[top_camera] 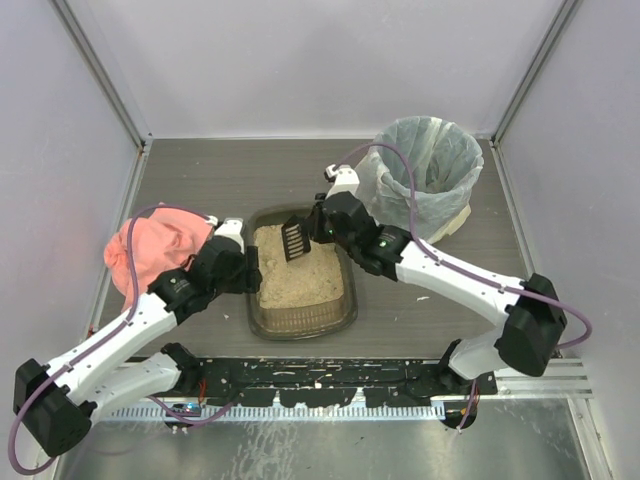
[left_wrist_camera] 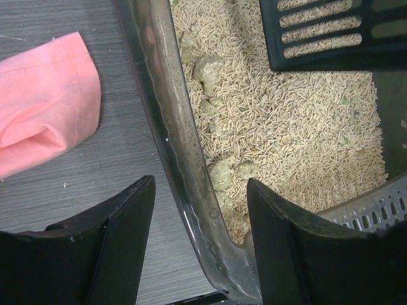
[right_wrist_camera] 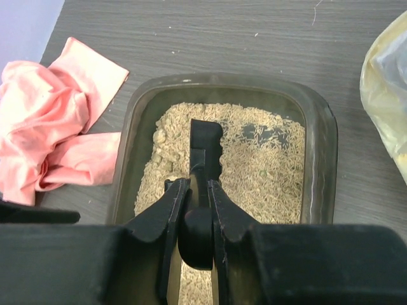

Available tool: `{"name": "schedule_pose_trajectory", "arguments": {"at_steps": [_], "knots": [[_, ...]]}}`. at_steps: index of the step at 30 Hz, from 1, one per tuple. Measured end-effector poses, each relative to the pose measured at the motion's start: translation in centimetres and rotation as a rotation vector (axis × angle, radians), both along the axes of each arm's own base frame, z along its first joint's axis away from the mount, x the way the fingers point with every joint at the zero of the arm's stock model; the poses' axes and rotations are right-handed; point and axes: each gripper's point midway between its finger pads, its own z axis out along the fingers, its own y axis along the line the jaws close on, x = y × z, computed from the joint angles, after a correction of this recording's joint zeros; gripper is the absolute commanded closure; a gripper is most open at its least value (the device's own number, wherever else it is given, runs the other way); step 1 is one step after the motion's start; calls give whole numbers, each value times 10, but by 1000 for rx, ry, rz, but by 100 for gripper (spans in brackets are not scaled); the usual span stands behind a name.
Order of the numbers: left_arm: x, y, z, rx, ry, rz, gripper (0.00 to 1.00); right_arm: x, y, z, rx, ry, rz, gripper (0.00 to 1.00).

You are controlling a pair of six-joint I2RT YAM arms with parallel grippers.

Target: Clean the litter box

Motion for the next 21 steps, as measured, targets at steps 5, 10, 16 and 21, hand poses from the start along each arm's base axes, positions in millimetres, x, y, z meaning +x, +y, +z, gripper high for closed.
{"name": "schedule_pose_trajectory", "arguments": {"at_steps": [5,10,16,21], "knots": [[-2,0,-12,13,26,-6,42,16,11,-10,-50,8,-21,99],[-1,-2,-16,18,35,-9,45,23,17,-36,-123,46,-16,99],[2,-5,-18,18,34,-16,52,27,31,-43,-139,74,12,99],[3,-6,-19,24,33,-26,57,26,44,-53,-159,127,57,99]]}}
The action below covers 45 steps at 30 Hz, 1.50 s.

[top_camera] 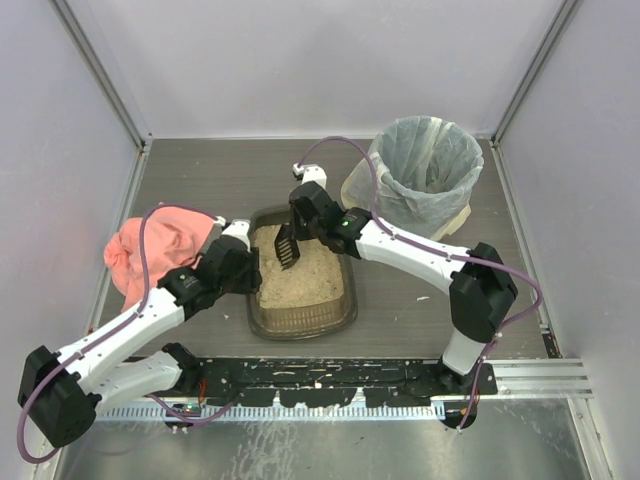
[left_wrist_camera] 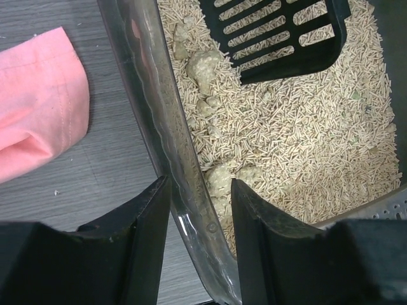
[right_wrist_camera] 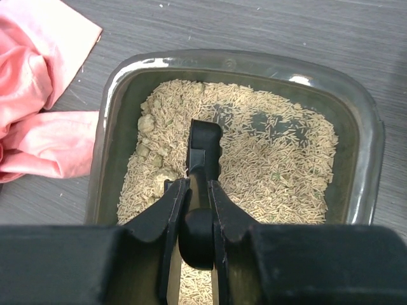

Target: Clean the litter box

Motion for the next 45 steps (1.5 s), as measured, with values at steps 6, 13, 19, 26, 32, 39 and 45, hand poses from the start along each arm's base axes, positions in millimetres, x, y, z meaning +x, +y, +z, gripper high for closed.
{"name": "schedule_pose_trajectory", "arguments": {"at_steps": [6,13,19,26,32,39,45], "knots": [[0,-1,-6,14,16,-8,59,-7,8,-4,21,47,36,99],[0,-1,-13,31,39,-11,60,-16,18,-12,86,96,71,99],[0,-2,-18,41,55,-13,61,-27,18,-23,209,132,60,99],[0,0,-21,58,64,-14,63,-39,12,-38,367,165,-9,99],[-1,3,-22,74,67,-16,62,-46,1,-49,504,178,-97,99],[-1,3,-21,68,62,-20,35,-62,-13,-58,607,202,-178,99],[0,3,-8,38,26,-12,19,-74,-25,-58,647,208,-214,99]]}}
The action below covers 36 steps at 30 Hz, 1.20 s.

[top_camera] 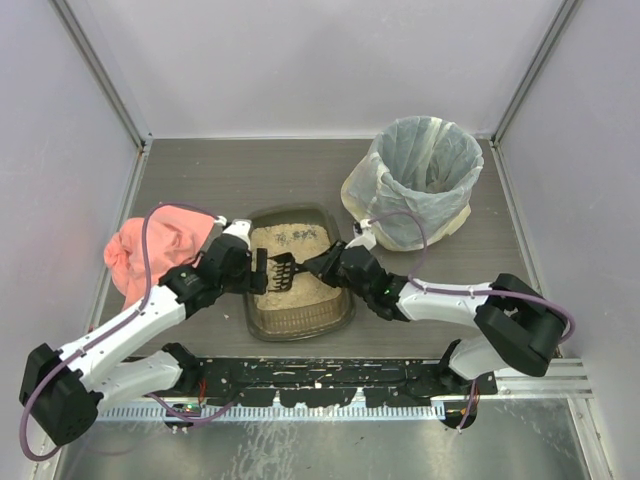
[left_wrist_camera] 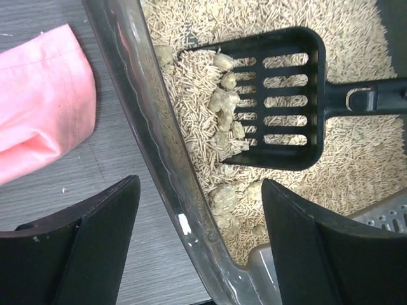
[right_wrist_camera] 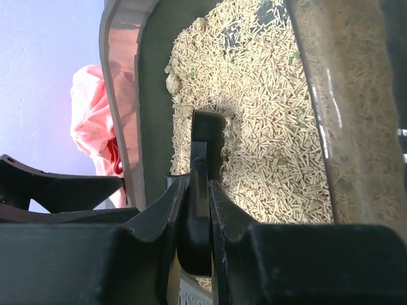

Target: Clean the litter box

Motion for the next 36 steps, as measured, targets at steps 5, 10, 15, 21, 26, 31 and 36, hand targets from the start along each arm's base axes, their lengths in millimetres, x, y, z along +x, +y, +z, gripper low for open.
{"name": "schedule_pose_trajectory", "arguments": {"at_steps": [5,10,15,21,26,31,36], "knots": [[3,0,23,-30,-51,9,14,-4,-14,4,27,-6,-42,99],[5,5,48,-52,-113,31,6,-8,-29,14,66,-30,-76,99],[4,15,71,-67,-175,59,0,-8,-48,22,119,-47,-104,99],[0,23,84,-73,-206,77,1,0,-71,38,211,-68,-121,99],[-1,25,97,-84,-231,81,2,0,-87,51,311,-98,-116,99],[-2,28,106,-97,-255,89,2,-3,-96,48,365,-78,-117,99],[-3,30,105,-94,-253,90,2,-3,-91,53,433,-67,-74,99]]}}
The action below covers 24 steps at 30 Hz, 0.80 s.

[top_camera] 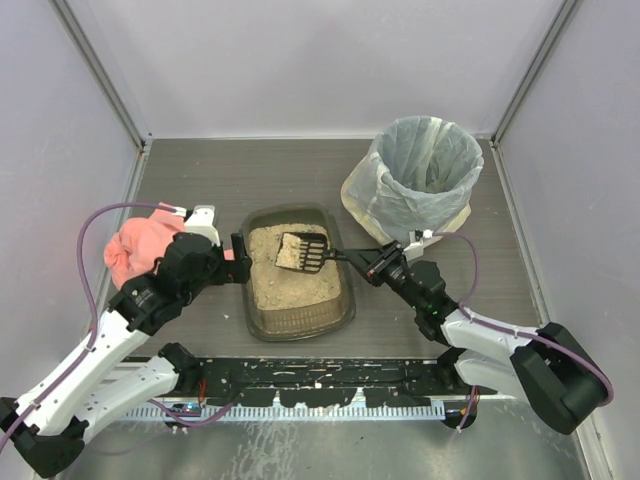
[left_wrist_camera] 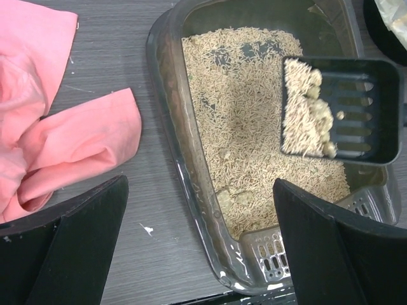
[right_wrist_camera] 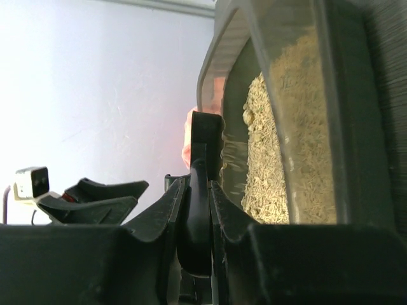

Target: Clean the litter box

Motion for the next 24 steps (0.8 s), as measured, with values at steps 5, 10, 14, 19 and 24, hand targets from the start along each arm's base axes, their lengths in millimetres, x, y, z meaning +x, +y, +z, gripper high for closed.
{"name": "schedule_pose_trajectory", "arguments": {"at_steps": [5,10,14,19,24], "knots": [[-2,4,-1,10,5,6,2,2,0,-5,29,18,5,99],[-3,6,1,12,-3,12,2,-1,-3,-17,67,59,6,99],[-2,8,1,17,-5,19,2,0,4,-12,82,50,37,99],[-3,8,0,19,-4,20,2,4,1,-9,95,50,25,99],[-2,8,0,21,-5,23,2,5,-1,1,136,31,33,99]]}}
